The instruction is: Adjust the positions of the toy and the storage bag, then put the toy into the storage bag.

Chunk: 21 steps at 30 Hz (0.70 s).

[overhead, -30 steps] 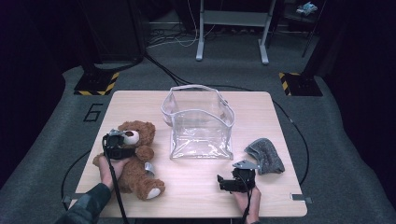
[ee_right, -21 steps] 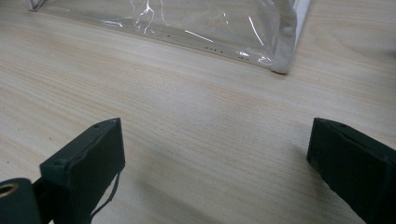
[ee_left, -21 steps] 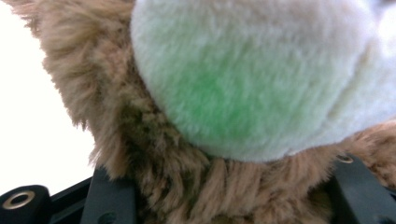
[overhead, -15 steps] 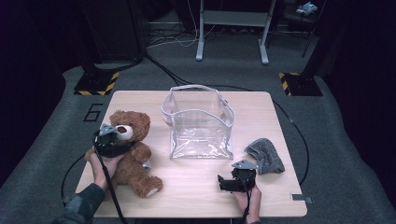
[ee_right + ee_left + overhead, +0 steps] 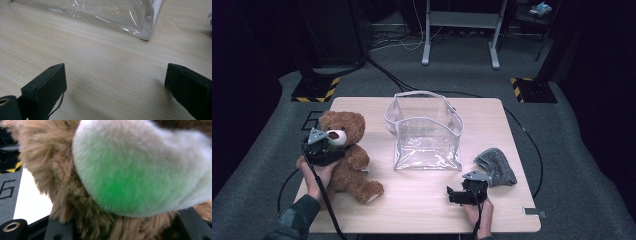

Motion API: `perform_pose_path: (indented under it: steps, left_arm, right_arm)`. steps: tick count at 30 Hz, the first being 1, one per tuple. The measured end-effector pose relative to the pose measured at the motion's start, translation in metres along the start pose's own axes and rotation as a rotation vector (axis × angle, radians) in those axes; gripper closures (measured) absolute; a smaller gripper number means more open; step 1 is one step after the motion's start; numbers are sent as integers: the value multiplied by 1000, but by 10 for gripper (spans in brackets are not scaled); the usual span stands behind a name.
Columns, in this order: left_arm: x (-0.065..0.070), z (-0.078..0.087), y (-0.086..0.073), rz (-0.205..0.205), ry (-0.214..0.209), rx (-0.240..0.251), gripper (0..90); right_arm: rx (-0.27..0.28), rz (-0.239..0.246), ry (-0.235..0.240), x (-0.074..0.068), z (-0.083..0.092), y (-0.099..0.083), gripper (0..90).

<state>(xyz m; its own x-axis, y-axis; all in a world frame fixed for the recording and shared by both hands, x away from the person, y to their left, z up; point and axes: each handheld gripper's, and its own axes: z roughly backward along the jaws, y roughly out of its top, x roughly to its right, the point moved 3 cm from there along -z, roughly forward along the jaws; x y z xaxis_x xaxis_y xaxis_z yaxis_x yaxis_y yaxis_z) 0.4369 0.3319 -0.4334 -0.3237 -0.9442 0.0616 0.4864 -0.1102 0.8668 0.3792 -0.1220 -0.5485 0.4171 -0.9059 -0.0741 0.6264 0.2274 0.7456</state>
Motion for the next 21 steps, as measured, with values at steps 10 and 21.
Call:
perform_pose_path:
  steps: [10,21]
  left_arm:
    - [0,9,14,-11,9,57,467]
    - [-2,21,44,-26,17,111,466]
  right_arm:
    - [0,-12,5,0,0,0,33]
    - [-6,5,-1,0,-1,0,35]
